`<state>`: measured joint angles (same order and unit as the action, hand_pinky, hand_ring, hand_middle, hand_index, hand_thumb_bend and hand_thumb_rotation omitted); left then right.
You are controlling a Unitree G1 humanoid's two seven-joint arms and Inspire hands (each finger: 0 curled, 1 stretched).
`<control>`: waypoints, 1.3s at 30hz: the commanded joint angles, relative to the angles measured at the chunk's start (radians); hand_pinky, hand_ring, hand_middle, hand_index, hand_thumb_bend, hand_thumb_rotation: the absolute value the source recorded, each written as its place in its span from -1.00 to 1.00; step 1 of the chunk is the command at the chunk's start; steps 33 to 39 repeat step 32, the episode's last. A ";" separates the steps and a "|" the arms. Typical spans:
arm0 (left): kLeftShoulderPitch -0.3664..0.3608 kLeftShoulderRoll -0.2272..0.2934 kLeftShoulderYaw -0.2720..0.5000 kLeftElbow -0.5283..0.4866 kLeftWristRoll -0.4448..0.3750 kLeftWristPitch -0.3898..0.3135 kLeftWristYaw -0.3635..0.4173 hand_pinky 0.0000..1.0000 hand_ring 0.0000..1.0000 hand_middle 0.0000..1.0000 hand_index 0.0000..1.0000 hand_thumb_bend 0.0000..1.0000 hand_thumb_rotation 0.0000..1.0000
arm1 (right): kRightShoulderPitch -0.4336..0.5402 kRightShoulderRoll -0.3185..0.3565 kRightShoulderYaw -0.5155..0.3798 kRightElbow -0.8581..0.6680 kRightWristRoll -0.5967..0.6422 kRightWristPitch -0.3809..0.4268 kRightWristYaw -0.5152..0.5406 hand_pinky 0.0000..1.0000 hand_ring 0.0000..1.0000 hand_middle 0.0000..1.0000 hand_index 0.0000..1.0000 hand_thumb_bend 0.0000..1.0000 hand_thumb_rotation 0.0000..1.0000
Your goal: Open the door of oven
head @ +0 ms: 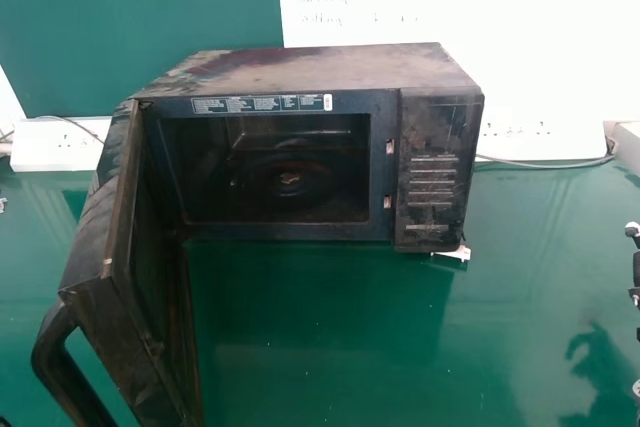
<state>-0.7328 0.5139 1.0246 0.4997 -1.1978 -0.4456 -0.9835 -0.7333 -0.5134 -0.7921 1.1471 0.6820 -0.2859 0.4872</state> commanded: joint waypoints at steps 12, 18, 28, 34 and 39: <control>-0.017 -0.023 -0.024 0.000 0.023 -0.007 -0.075 -0.76 -0.59 -0.42 -0.14 0.58 -0.13 | -0.001 0.008 -0.002 -0.006 0.007 -0.005 0.001 -0.24 -0.02 0.18 0.34 1.00 0.76; -0.028 -0.041 -0.030 -0.016 0.025 -0.026 -0.067 -0.74 -0.58 -0.40 -0.12 0.60 -0.16 | -0.002 0.013 0.001 -0.014 0.006 -0.009 -0.002 -0.24 -0.02 0.20 0.34 1.00 0.78; -0.021 -0.042 -0.031 -0.020 0.020 -0.024 -0.097 -0.72 -0.56 -0.37 -0.09 0.56 -0.14 | 0.000 0.013 0.000 -0.010 0.007 -0.006 0.000 -0.24 -0.01 0.20 0.34 0.97 0.79; -0.027 -0.040 -0.029 -0.013 0.025 -0.028 -0.088 -0.74 -0.58 -0.41 -0.10 0.62 -0.20 | 0.000 0.014 0.001 -0.010 0.007 -0.004 0.003 -0.23 -0.01 0.20 0.34 0.98 0.78; -0.027 -0.040 -0.029 -0.013 0.025 -0.028 -0.088 -0.74 -0.58 -0.41 -0.10 0.62 -0.20 | 0.000 0.014 0.001 -0.010 0.007 -0.004 0.003 -0.23 -0.01 0.20 0.34 0.98 0.78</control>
